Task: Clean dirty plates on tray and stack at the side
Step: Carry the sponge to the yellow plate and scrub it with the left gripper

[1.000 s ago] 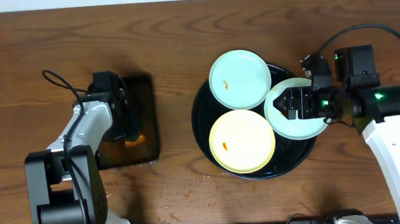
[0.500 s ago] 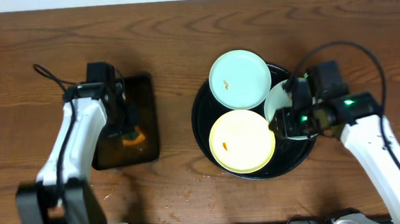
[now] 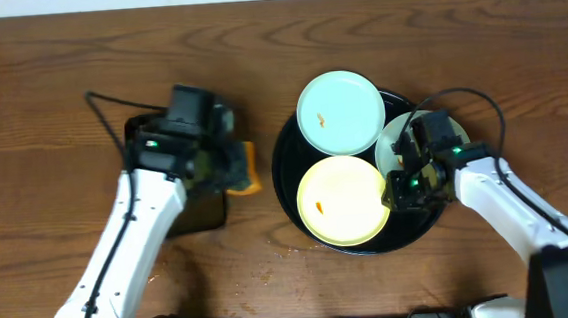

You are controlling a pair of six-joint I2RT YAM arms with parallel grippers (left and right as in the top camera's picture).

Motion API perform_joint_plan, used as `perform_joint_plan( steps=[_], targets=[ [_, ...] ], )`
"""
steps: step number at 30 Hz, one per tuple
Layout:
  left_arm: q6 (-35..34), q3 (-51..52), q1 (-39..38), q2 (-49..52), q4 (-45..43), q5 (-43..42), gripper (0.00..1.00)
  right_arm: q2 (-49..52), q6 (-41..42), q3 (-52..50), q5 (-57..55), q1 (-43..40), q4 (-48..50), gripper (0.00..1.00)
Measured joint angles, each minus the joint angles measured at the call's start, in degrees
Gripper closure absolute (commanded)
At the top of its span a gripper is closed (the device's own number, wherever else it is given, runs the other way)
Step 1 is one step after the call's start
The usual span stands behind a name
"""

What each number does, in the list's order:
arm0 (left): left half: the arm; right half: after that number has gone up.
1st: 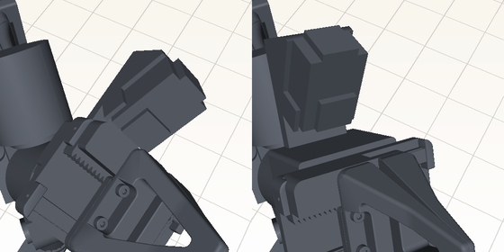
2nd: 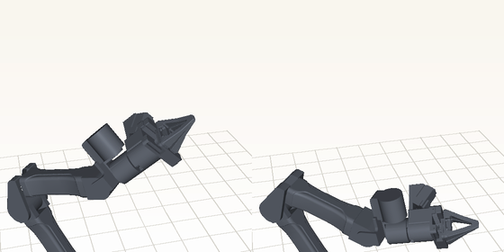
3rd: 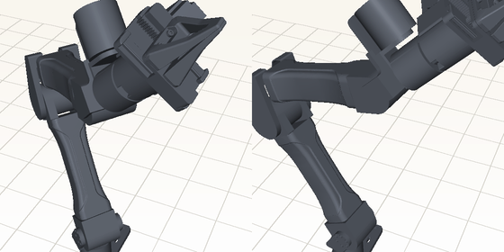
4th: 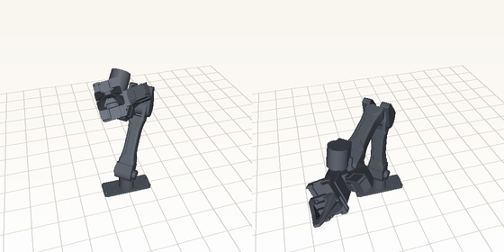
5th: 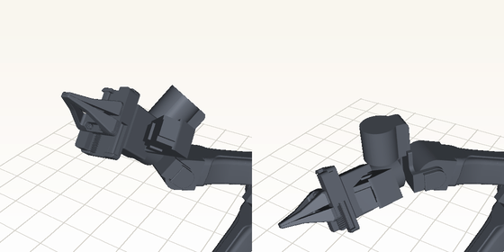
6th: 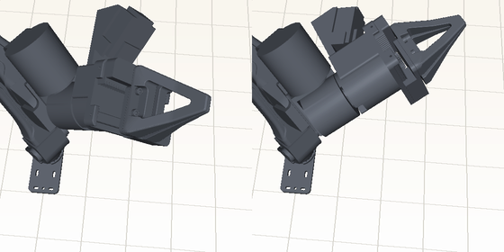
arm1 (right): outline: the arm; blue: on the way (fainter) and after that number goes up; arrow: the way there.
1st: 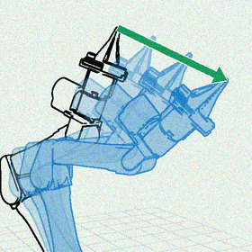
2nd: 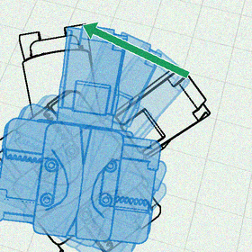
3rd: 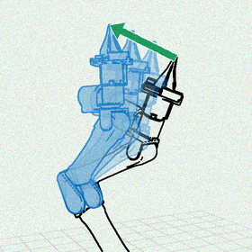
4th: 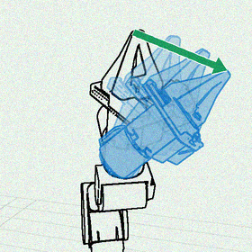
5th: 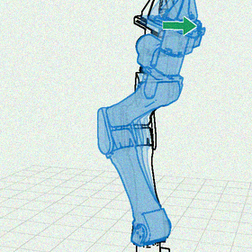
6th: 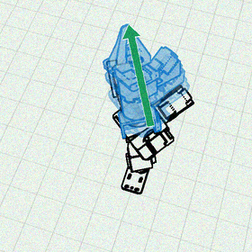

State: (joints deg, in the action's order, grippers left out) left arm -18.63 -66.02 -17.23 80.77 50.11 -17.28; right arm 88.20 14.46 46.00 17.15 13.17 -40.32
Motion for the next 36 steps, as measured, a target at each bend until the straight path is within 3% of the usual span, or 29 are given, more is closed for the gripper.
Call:
perform_joint_plan(
  steps=[8, 23, 32, 36],
  targets=[
    [-7.78, 0.0, -10.05, 2.34, -5.44, -0.63, 0.93, 4.44, 0.11, -0.85, -0.15, 0.74, 4.72, 0.99],
    [-21.51, 0.0, -25.42, 19.91, -15.65, -1.14, 0.93, 4.52, 1.62, -0.83, -0.22, 0.83, 4.94, 0.99],
    [-23.37, -0.13, -26.05, 27.15, -18.84, -1.49, 0.93, 4.52, 1.66, -0.83, -0.22, 0.83, 4.92, 0.99],
    [-23.34, -0.79, -26.12, 27.15, -16.37, 3.56, 0.92, 4.52, 1.66, -0.83, -0.22, 0.83, 4.87, 0.99]
  ],
)
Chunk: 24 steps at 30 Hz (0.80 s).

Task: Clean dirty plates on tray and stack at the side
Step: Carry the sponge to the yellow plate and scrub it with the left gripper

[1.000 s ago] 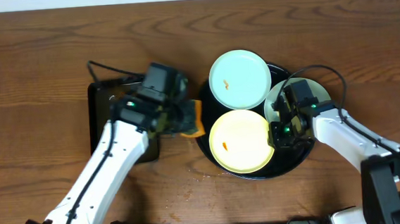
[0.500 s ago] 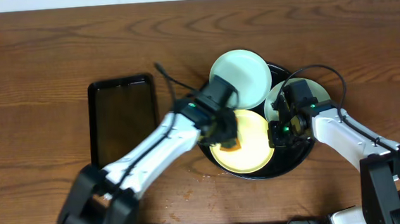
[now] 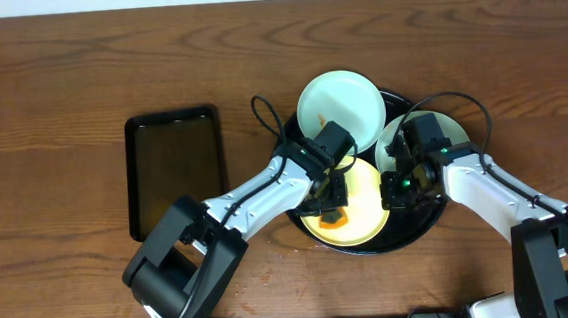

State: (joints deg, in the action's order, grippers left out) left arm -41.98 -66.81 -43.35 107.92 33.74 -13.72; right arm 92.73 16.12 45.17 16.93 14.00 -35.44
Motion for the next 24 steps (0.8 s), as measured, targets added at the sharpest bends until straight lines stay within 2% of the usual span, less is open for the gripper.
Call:
perform_joint_plan(
  steps=[9, 13, 24],
  targets=[
    [2.03, -2.4, -0.22, 0.11, 5.68, 15.78, 0.93, 0.0, 0.04, 0.04, 0.52, 0.02, -0.31, 0.99],
    [3.28, -3.56, -0.66, 0.46, 7.58, 20.61, 0.93, 0.0, 0.26, 0.04, 1.25, 0.07, -0.5, 0.99],
    [4.5, -13.14, 0.26, 0.72, 19.61, 31.1, 0.92, 0.0, 0.42, 0.09, 0.31, 0.07, -0.87, 0.99]
  ],
)
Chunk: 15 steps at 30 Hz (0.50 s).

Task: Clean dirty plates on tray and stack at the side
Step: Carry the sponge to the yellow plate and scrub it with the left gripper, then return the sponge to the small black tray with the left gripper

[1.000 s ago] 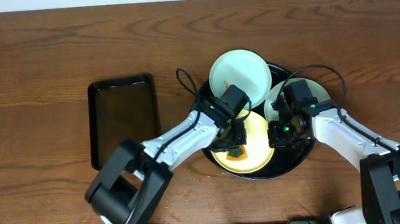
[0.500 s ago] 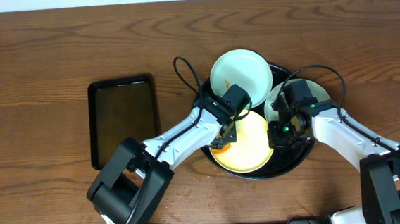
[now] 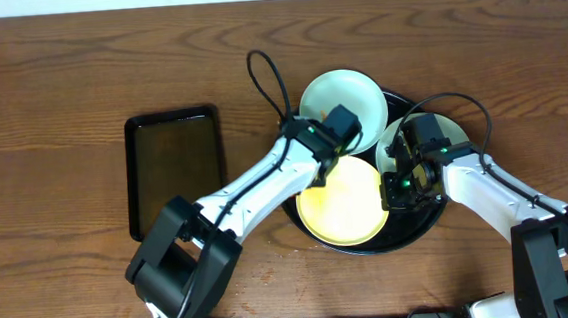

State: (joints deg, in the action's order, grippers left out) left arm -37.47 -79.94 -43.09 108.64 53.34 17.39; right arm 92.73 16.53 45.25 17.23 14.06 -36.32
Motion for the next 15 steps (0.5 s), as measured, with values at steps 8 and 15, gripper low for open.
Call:
perform_joint_plan(
  steps=[8, 15],
  targets=[
    [0.04, -1.33, 3.5, -8.15, 8.13, 0.94, 0.92, 0.0, 0.0, 0.02, -0.09, 0.0, -0.07, 0.99],
    [1.75, -1.4, 20.09, -22.71, 13.42, 0.98, 0.92, 0.0, -0.02, 0.02, -0.09, 0.0, -0.13, 0.99]
  ],
)
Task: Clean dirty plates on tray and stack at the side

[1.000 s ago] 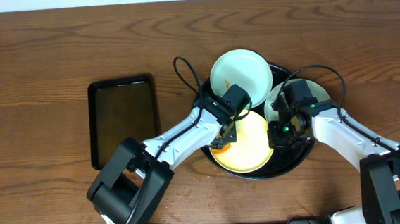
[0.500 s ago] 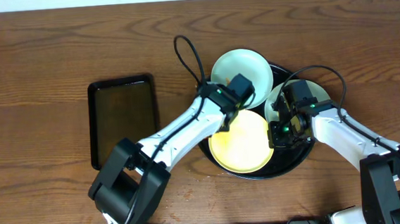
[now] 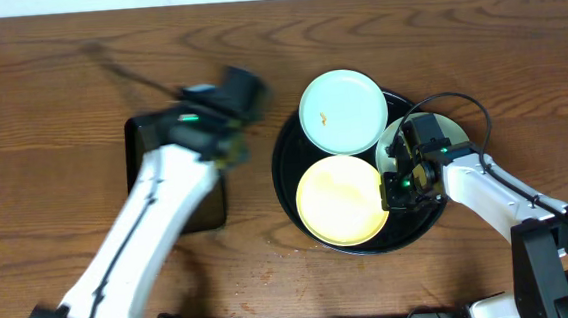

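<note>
A round black tray (image 3: 288, 184) holds three plates. The yellow plate (image 3: 339, 200) at the front shows a plain surface. The pale green plate (image 3: 341, 112) behind it has a small orange speck. A third pale plate (image 3: 452, 125) lies mostly under my right arm. My right gripper (image 3: 402, 183) rests at the yellow plate's right rim; its fingers are dark against the tray and their state is unclear. My left gripper (image 3: 231, 141) is motion-blurred, left of the round tray over the rectangular tray's far right corner. The orange sponge cannot be made out.
A small rectangular black tray (image 3: 138, 139) lies on the wooden table at the left, largely covered by my left arm. Some crumbs lie on the table near the round tray's front left edge.
My left arm has left the round tray and now sits blurred over the rectangular tray's right edge. The right arm and the three plates have not moved.
My left gripper first held an orange sponge beside the rectangular tray, while the yellow plate carried an orange smear. Then the sponge was on the yellow plate. Later the gripper was at that plate's far rim, the smear gone. Now the left arm is back at the left.
</note>
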You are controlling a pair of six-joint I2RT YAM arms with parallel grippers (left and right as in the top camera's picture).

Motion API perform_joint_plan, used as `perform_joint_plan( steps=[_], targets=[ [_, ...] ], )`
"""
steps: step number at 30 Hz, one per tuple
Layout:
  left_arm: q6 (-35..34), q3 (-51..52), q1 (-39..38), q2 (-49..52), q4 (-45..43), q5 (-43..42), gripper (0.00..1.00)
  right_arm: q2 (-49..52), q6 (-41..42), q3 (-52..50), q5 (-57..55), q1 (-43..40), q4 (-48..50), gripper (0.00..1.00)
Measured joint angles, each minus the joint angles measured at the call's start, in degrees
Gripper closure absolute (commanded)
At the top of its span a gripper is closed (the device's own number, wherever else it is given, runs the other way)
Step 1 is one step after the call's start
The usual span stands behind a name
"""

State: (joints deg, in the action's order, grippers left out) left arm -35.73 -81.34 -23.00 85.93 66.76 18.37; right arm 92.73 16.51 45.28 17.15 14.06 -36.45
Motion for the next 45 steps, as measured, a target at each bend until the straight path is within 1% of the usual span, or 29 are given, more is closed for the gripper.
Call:
perform_joint_plan(
  steps=[4, 8, 10, 11, 13, 15, 16, 17, 18, 20, 23, 25, 27, 31, 33, 34, 37, 38, 39, 40, 41, 42, 45],
  targets=[
    [2.82, 1.79, 9.77, -2.32, -1.81, -1.42, 0.92, 0.0, 0.0, 0.02, 0.0, 0.0, 0.0, 0.99],
    [6.56, 10.45, 16.83, -1.01, -10.58, -5.77, 0.92, 0.0, 0.0, 0.02, 0.0, 0.0, 0.0, 0.99],
    [8.79, 15.32, 19.32, 0.39, -15.58, -8.48, 0.92, 0.0, 0.0, 0.02, -0.02, 0.0, 0.0, 0.99],
    [9.9, 17.66, 20.41, 1.14, -18.1, -9.92, 0.89, 0.0, 0.0, 0.02, -0.02, 0.0, 0.0, 0.99],
    [11.87, 20.83, 21.84, 2.01, -21.14, -12.17, 0.89, 0.0, 0.0, 0.02, -0.02, 0.0, 0.02, 0.99],
    [13.68, 22.12, 22.51, 2.21, -22.25, -13.66, 0.88, 0.0, 0.0, 0.02, -0.02, 0.0, 0.02, 0.99],
    [14.86, 22.25, 22.62, 2.21, -22.67, -14.03, 0.86, 0.0, 0.0, 0.02, -0.02, 0.0, 0.04, 0.99],
    [16.0, 22.25, 22.62, 2.16, -23.37, -14.49, 0.83, 0.0, 0.0, 0.02, -0.02, 0.0, 0.04, 0.99],
    [16.72, 22.25, 22.62, 2.16, -23.8, -14.84, 0.77, 0.0, 0.0, 0.02, -0.02, 0.0, 0.04, 0.99],
    [18.03, 22.25, 22.6, 2.16, -23.91, -15.52, 0.73, 0.0, 0.0, 0.02, -0.02, 0.0, 0.04, 0.99],
    [19.26, 22.25, 22.58, 2.14, -23.69, -16.31, 0.6, 0.0, 0.0, 0.02, -0.02, 0.0, 0.07, 0.99],
    [19.65, 22.25, 22.58, 2.1, -23.47, -17.64, 0.57, 0.0, 0.0, 0.02, -0.02, 0.0, 0.04, 0.99],
    [19.71, 22.25, 22.58, 1.84, -23.1, -20.15, 0.57, 0.0, 0.0, 0.02, -0.02, 0.0, 0.04, 0.99],
    [19.71, 22.23, 21.57, 0.9, -23.23, -29.09, 0.56, 0.0, 0.0, 0.02, 0.04, 0.0, 0.04, 0.99],
    [19.71, 22.23, 19.21, 0.81, -23.56, -33.35, 0.57, 0.0, -0.2, 0.02, 0.42, 0.0, -0.02, 0.92],
    [19.71, 22.23, 18.58, 0.81, -23.65, -34.14, 0.56, 0.02, -0.13, 0.02, 0.55, 0.0, -0.24, 0.91],
    [19.71, 22.23, 13.27, 0.81, -24.79, -36.7, 0.57, 0.13, -0.37, -0.02, 2.54, 0.0, -1.66, 0.88],
    [19.71, 22.25, 11.37, 0.83, -25.4, -37.16, 0.56, 0.17, -0.42, -0.02, 3.69, -0.02, -1.95, 0.85],
    [19.71, 22.25, 9.79, 0.9, -25.99, -37.55, 0.57, 0.22, -0.26, -0.02, 4.96, -0.09, -2.21, 0.78],
    [19.71, 22.25, 7.69, 1.05, -26.84, -37.77, 0.57, 0.22, 0.13, -0.02, 6.38, -0.17, -2.36, 0.75],
    [19.71, 22.23, 6.27, 1.27, -27.52, -37.94, 0.57, 0.24, 0.7, -0.02, 7.96, -0.22, -2.29, 0.75],
    [19.71, 22.23, 4.66, 1.75, -28.35, -38.05, 0.57, 0.24, 1.42, -0.02, 9.29, -0.22, -2.1, 0.79],
    [19.71, 22.23, 1.75, 3.91, -30.49, -38.23, 0.57, 0.24, 4.61, -0.04, 10.97, -0.15, -1.4, 0.88]
  ],
)
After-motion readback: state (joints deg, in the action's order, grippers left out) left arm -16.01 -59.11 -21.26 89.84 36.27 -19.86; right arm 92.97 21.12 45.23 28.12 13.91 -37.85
